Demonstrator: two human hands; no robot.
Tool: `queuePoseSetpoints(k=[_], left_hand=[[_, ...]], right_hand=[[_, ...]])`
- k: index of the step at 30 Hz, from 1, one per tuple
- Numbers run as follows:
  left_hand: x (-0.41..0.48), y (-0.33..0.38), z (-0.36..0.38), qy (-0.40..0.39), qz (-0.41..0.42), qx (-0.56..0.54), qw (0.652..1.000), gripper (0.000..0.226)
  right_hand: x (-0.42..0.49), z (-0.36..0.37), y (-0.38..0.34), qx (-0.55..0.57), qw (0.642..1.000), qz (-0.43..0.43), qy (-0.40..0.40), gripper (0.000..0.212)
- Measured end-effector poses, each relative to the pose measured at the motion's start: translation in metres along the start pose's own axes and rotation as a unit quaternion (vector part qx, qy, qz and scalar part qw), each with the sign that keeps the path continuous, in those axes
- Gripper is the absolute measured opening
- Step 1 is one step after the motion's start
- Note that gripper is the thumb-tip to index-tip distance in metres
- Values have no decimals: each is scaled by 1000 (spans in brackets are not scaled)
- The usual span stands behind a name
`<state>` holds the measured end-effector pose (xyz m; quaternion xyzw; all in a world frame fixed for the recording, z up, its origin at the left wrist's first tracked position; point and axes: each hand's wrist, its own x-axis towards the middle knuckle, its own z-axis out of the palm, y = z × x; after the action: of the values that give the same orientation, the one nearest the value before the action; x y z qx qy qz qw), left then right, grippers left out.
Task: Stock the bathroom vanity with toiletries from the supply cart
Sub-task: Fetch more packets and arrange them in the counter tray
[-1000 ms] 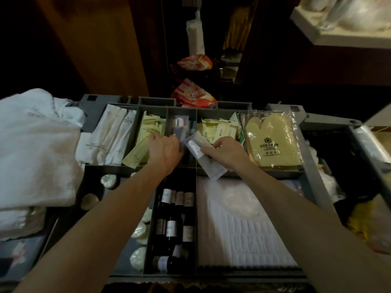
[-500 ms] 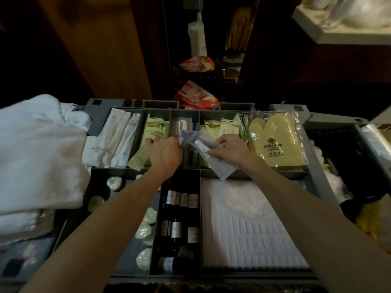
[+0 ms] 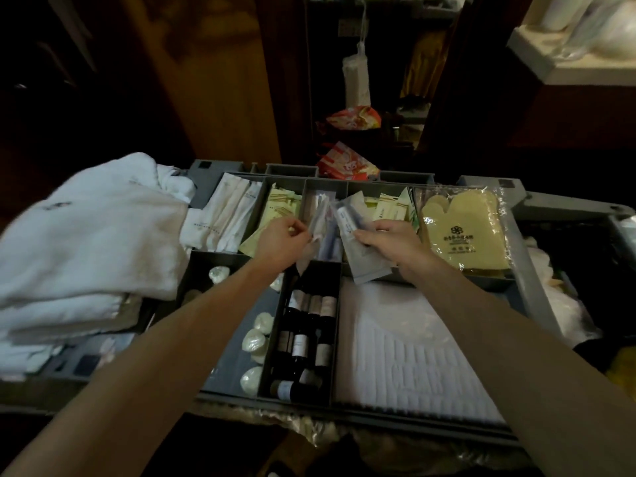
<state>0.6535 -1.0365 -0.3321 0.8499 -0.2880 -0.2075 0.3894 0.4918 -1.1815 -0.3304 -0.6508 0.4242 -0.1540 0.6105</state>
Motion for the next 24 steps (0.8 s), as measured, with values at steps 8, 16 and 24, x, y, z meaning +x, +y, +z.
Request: queuePoseSetpoints(k=[8, 16, 24], left_hand=[[-62, -17, -28, -67, -13, -138, 988, 13], [-118, -29, -59, -192, 21, -124, 973, 13], [-176, -52, -82, -359, 82, -108, 923, 8]], right_hand=[[-45, 28, -2, 123, 982, 76, -121, 26], [-118, 45, 3, 194, 968, 63, -146, 14], [-226, 69, 35, 240, 967, 62, -52, 28]])
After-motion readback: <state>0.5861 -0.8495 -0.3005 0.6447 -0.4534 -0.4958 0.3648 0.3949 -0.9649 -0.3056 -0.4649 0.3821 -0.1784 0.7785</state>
